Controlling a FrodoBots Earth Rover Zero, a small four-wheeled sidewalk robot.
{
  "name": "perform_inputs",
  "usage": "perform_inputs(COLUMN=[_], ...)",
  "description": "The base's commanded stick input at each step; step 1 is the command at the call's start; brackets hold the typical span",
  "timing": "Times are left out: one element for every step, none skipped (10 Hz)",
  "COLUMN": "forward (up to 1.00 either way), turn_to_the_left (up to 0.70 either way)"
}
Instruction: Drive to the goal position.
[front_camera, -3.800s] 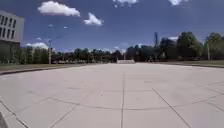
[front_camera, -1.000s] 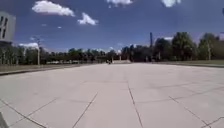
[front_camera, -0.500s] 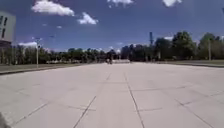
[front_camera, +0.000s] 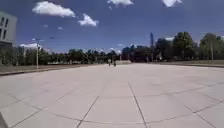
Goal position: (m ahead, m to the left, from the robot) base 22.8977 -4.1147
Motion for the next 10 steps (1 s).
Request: perform_inputs(forward=[0.5, 0.5, 0.5, 0.5, 0.5, 0.5, 0.5, 0.5, 0.5, 0.5], turn_to_the_left=[0.0, 0.0, 0.0, 0.0, 0.0, 0.0, 0.0, 0.0, 0.0, 0.0])
